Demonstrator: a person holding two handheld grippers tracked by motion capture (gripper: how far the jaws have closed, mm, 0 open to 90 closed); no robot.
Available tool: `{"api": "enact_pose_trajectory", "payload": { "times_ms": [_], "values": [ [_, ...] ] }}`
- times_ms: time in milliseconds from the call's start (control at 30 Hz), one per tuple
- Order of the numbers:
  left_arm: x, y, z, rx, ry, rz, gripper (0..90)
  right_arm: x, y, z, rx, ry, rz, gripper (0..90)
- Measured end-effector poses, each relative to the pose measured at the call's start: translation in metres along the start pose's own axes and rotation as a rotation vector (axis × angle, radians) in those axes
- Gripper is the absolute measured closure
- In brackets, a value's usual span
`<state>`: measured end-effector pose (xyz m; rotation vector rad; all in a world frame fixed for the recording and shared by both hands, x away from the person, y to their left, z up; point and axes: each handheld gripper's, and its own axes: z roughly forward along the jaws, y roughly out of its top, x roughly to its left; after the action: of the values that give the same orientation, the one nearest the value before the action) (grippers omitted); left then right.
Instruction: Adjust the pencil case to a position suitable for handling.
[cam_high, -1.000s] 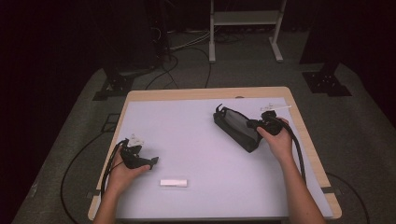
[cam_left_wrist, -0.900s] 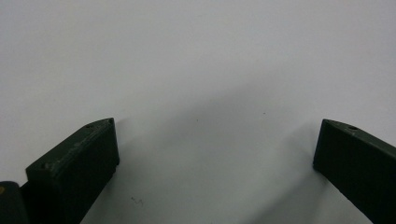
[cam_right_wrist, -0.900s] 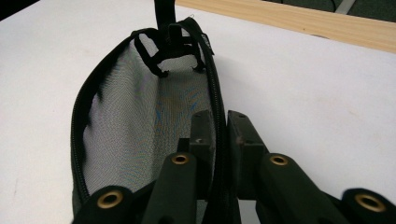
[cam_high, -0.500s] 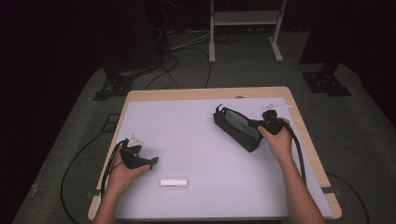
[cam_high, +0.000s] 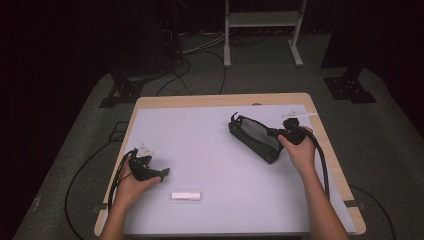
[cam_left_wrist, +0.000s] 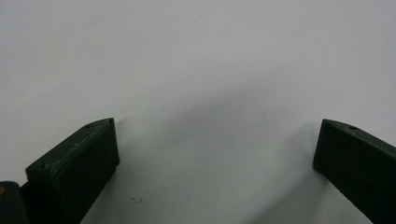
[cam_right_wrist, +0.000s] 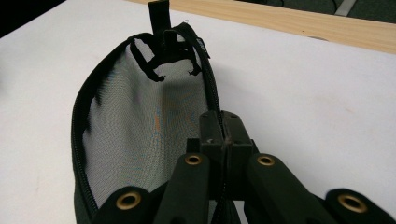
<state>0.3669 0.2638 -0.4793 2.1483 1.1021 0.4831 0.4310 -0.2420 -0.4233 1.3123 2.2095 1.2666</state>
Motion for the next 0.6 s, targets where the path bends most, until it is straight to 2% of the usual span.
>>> {"api": "enact_pose_trajectory", "payload": {
  "times_ms": [400,600],
  "values": [
    [0.0,0.0,0.0,0.0,0.0,0.0,0.0,0.003,-0.005,-0.013,-0.005,0.042,-0.005,87.9],
    [0.0,0.0,0.0,0.0,0.0,0.0,0.0,0.007,-0.01,-0.02,-0.003,0.067,-0.023,87.9]
  ]
}}
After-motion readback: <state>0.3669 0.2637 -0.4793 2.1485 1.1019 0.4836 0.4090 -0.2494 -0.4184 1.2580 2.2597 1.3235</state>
